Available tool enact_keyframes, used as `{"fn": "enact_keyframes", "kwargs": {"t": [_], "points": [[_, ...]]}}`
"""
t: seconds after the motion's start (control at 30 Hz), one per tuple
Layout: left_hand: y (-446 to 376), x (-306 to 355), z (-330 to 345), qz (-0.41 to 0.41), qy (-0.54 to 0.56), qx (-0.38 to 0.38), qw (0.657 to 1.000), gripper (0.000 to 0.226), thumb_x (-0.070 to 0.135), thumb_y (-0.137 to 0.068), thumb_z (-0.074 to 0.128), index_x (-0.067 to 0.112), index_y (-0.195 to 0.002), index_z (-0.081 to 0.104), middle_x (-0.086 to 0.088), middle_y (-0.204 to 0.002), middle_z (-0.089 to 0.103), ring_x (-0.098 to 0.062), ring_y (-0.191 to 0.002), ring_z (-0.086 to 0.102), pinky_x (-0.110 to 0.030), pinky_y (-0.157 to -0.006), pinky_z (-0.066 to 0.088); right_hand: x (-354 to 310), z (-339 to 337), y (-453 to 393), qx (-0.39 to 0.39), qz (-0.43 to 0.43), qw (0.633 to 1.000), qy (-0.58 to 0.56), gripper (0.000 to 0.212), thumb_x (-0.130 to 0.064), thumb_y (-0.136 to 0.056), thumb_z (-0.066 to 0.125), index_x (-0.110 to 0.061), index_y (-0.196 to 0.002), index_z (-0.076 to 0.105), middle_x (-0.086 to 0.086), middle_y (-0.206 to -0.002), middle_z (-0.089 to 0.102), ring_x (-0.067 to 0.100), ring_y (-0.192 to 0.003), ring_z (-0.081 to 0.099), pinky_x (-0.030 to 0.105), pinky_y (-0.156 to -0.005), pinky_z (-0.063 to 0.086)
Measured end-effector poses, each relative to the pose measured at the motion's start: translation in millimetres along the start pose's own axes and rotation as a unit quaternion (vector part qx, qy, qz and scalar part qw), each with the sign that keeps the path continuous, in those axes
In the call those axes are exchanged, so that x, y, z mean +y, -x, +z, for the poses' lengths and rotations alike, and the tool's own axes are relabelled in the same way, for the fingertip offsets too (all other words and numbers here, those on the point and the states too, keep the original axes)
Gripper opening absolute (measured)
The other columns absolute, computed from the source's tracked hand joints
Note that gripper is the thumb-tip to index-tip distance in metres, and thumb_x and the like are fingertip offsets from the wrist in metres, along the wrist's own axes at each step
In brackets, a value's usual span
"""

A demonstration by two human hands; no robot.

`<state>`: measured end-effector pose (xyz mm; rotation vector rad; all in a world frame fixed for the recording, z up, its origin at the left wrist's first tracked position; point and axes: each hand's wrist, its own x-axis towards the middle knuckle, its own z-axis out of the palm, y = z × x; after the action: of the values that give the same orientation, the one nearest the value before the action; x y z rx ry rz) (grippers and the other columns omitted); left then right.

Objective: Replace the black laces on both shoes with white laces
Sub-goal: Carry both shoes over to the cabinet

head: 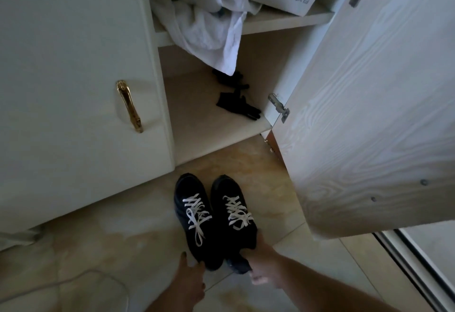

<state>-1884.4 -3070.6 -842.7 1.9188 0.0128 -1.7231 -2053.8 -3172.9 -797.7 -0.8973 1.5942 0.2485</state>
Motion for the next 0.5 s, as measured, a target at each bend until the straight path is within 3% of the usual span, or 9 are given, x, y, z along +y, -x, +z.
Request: {"fn": "enact_keyframes", "kwargs": {"t": [0.03, 0.1, 0.13, 0.17, 0.2, 0.27, 0.37, 0.43, 0.5], "points": [[3, 1, 3, 0.000, 0.026, -0.022, 0.999, 0.061, 0.020, -0.113, 0.043, 0.042, -0.163, 0.017, -0.010, -0.154, 0.047, -0.035, -0.110, 0.055, -0.044, -0.089, 0.048, 3, 5, -5, -0.006, 0.004, 0.998, -0.068, 0.051, -0.049, -0.089, 0.063, -0.049, -0.133, 0.038, 0.005, -0.130, 0.059, 0.029, -0.098, 0.067, 0.037, -0.064, 0.056], [8, 5, 9, 0.005, 0.118, -0.051, 0.992, 0.054, 0.022, -0.110, 0.048, 0.055, -0.151, 0.037, -0.010, -0.142, 0.055, -0.039, -0.100, 0.056, -0.045, -0.078, 0.051, 2, 14, -1, 0.002, -0.038, 0.994, -0.101, 0.033, -0.054, -0.095, 0.056, -0.038, -0.124, 0.052, 0.015, -0.111, 0.069, 0.026, -0.068, 0.066, 0.030, -0.050, 0.050], [6, 5, 16, -0.015, 0.165, -0.031, 0.986, 0.052, 0.017, -0.106, 0.053, 0.053, -0.143, 0.045, -0.014, -0.130, 0.061, -0.039, -0.091, 0.059, -0.044, -0.072, 0.052, -2, 17, 6, -0.003, -0.060, 0.992, -0.114, 0.017, -0.039, -0.105, 0.050, -0.030, -0.118, 0.057, 0.018, -0.093, 0.072, 0.026, -0.055, 0.062, 0.028, -0.045, 0.047], [6, 10, 22, -0.028, 0.224, -0.004, 0.974, 0.054, 0.008, -0.103, 0.056, 0.049, -0.138, 0.050, -0.016, -0.115, 0.067, -0.036, -0.081, 0.060, -0.040, -0.066, 0.051, -3, 16, 10, -0.008, -0.073, 0.986, -0.147, 0.018, -0.017, -0.109, 0.043, -0.024, -0.114, 0.059, 0.016, -0.077, 0.072, 0.026, -0.047, 0.061, 0.028, -0.043, 0.046], [5, 16, 26, -0.029, 0.282, 0.019, 0.959, 0.060, -0.003, -0.099, 0.055, 0.044, -0.136, 0.052, -0.017, -0.102, 0.070, -0.031, -0.069, 0.060, -0.035, -0.061, 0.049, -4, 14, 15, -0.007, -0.082, 0.983, -0.167, 0.032, 0.000, -0.107, 0.038, -0.022, -0.112, 0.061, 0.013, -0.070, 0.072, 0.028, -0.045, 0.062, 0.028, -0.043, 0.048], [14, 26, 35, 0.017, 0.319, 0.042, 0.947, 0.071, -0.022, -0.092, 0.047, 0.032, -0.137, 0.056, -0.018, -0.094, 0.072, -0.028, -0.056, 0.057, -0.028, -0.053, 0.045, -7, 8, 25, 0.000, -0.081, 0.970, -0.229, 0.053, 0.015, -0.098, 0.034, -0.025, -0.115, 0.064, 0.015, -0.084, 0.075, 0.031, -0.053, 0.069, 0.032, -0.047, 0.053], [35, 45, 44, 0.040, 0.319, 0.025, 0.947, 0.068, -0.026, -0.089, 0.046, 0.029, -0.126, 0.059, -0.015, -0.093, 0.075, -0.032, -0.061, 0.063, -0.030, -0.051, 0.049, -8, -12, 32, 0.019, -0.105, 0.965, -0.239, 0.074, 0.018, -0.088, 0.034, -0.039, -0.120, 0.069, 0.013, -0.099, 0.078, 0.035, -0.070, 0.073, 0.041, -0.064, 0.058], [47, 66, 45, 0.061, 0.313, 0.010, 0.948, 0.062, -0.021, -0.088, 0.053, 0.030, -0.122, 0.061, -0.014, -0.090, 0.076, -0.032, -0.063, 0.065, -0.037, -0.059, 0.054, -13, -30, 36, 0.062, -0.125, 0.966, -0.216, 0.076, 0.013, -0.087, 0.036, -0.049, -0.116, 0.069, 0.004, -0.098, 0.078, 0.035, -0.077, 0.073, 0.047, -0.072, 0.061], [56, 95, 43, 0.078, 0.290, 0.012, 0.954, 0.053, -0.015, -0.089, 0.058, 0.030, -0.116, 0.062, -0.016, -0.099, 0.074, -0.034, -0.073, 0.068, -0.043, -0.069, 0.058, -34, -44, 38, 0.089, -0.160, 0.962, -0.201, 0.072, 0.003, -0.088, 0.043, -0.057, -0.119, 0.066, 0.000, -0.113, 0.074, 0.035, -0.089, 0.074, 0.047, -0.073, 0.063]]}}
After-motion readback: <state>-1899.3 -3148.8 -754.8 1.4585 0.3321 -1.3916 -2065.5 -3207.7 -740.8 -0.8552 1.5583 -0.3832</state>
